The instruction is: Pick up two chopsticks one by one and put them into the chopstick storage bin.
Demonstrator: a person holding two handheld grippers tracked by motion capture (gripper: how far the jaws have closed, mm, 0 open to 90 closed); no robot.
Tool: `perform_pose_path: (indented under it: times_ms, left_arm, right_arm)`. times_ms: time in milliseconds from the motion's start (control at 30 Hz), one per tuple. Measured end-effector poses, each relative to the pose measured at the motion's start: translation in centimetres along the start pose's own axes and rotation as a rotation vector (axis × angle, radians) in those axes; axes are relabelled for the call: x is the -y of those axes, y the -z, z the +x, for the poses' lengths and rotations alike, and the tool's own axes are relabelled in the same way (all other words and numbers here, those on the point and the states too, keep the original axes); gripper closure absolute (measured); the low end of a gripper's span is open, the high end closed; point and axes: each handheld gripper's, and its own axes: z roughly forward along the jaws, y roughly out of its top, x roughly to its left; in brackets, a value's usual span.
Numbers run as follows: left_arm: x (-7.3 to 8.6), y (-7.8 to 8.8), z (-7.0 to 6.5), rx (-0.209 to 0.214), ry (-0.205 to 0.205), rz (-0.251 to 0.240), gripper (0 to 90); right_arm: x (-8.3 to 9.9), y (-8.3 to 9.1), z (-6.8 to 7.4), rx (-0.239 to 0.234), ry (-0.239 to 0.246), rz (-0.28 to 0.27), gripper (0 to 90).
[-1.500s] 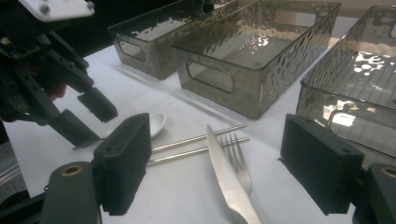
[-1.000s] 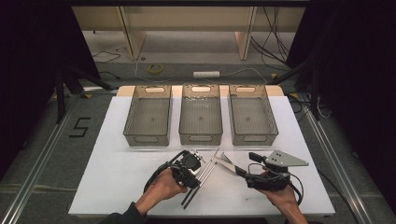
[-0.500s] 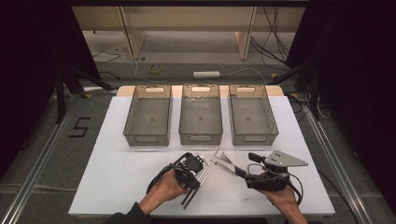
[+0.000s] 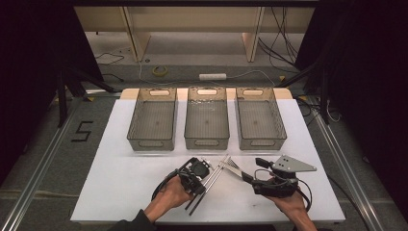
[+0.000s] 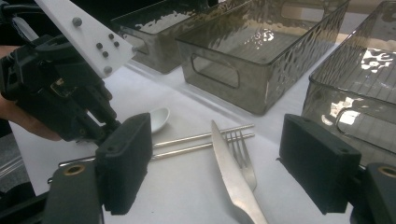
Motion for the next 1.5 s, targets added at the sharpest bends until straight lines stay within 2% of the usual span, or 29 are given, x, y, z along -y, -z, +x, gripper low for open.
perform_pose_path:
  times_ms: [267,667,800,900,967,1267,1333,1500]
  left_arm:
    - [0.1,0.0,0.2,0.003,0.009,-0.009,83.9]
    - [0.3,0.1,0.4,0.003,-0.014,-0.022,84.6]
    - [0.3,0.4,0.8,0.017,-0.003,-0.038,84.6]
    - [0.4,0.8,1.1,0.029,-0.013,-0.049,84.6]
    - [0.4,1.2,1.0,0.02,-0.019,-0.074,84.6]
    - [0.4,3.0,1.4,0.003,-0.035,-0.102,84.7]
    - [0.4,3.3,1.4,0.001,-0.023,-0.123,84.7]
    - [0.5,4.2,1.7,-0.014,-0.025,-0.14,84.8]
  right_arm:
    - [0.0,-0.1,0.0,-0.007,0.007,0.005,26.8]
    - [0.0,-0.1,0.0,-0.012,0.008,0.012,27.0]
    - [0.1,-0.2,0.0,-0.013,0.008,0.008,27.0]
    - [0.1,-0.1,0.0,-0.012,0.006,0.01,27.0]
    - [0.0,-0.1,0.0,-0.012,0.007,0.008,27.1]
    - [0.0,-0.1,0.0,-0.01,0.004,0.004,27.3]
    - [0.0,-0.1,0.0,-0.01,0.005,0.004,27.2]
    - [0.0,-0.1,0.0,-0.009,0.003,0.003,27.3]
